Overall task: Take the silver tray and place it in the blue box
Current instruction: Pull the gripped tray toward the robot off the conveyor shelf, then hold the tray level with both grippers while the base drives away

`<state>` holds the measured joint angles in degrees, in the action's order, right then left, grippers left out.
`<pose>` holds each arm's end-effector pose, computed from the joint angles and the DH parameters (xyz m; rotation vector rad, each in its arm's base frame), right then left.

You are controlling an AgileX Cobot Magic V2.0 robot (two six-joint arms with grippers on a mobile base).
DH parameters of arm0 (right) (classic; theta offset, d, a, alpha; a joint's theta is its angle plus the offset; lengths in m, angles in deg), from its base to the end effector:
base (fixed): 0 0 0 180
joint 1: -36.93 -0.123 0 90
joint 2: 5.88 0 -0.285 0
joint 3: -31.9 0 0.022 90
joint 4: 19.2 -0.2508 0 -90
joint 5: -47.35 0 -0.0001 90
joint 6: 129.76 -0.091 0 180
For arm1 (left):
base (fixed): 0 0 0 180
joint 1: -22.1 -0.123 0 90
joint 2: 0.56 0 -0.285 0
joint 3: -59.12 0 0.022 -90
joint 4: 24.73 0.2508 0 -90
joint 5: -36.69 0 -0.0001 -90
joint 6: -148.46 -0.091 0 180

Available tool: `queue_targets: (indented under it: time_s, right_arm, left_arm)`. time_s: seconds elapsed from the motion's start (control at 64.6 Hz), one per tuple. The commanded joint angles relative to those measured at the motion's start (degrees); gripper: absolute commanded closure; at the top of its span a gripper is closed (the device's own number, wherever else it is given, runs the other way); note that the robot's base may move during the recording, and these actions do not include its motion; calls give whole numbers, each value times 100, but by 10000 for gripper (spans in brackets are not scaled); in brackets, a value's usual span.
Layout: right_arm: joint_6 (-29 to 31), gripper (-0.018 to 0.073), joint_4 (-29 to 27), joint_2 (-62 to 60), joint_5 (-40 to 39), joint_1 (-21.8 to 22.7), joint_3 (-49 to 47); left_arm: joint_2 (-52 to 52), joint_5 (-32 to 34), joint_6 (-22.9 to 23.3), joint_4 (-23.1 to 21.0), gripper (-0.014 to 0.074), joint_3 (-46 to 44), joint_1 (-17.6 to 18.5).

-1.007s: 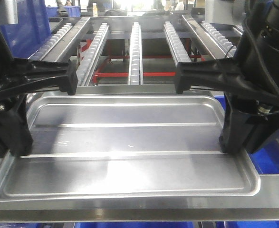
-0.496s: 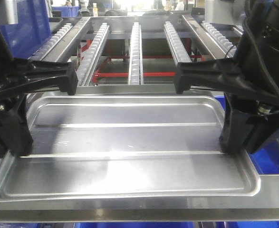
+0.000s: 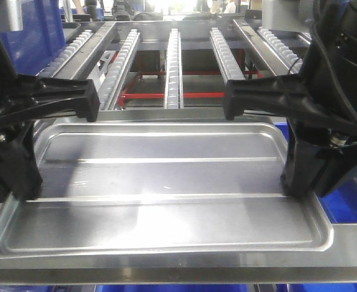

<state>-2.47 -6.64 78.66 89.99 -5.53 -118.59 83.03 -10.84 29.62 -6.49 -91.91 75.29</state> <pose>0.1916 0.1571 0.2423 0.0653 2.7249 0.2468 0.1609 -0.1799 0.2478 0.0485 2.7214 -0.1979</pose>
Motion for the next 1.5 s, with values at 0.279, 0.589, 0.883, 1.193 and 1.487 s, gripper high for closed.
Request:
queue_targets:
  time_s: [0.279,0.589,0.883,1.193,1.487]
  right_arm:
    - [-5,501,244,-198,16,26,-127]
    - [-5,501,244,-198,-2,26,-127]
    - [-5,501,244,-198,-2,26,-127]
    - [-5,501,244,-198,-2,26,-127]
    - [-5,501,244,-198,-2,26,-127]
  left_arm:
    - [-176,-71,64,195,610,-123,35]
    - [-176,-71,64,195,610,-123,35]
    - [-176,-71,64,195,610,-123,35]
    - [-176,-71,64,182,610,-123,35]
    - [-176,-71,64,182,610,-123,35]
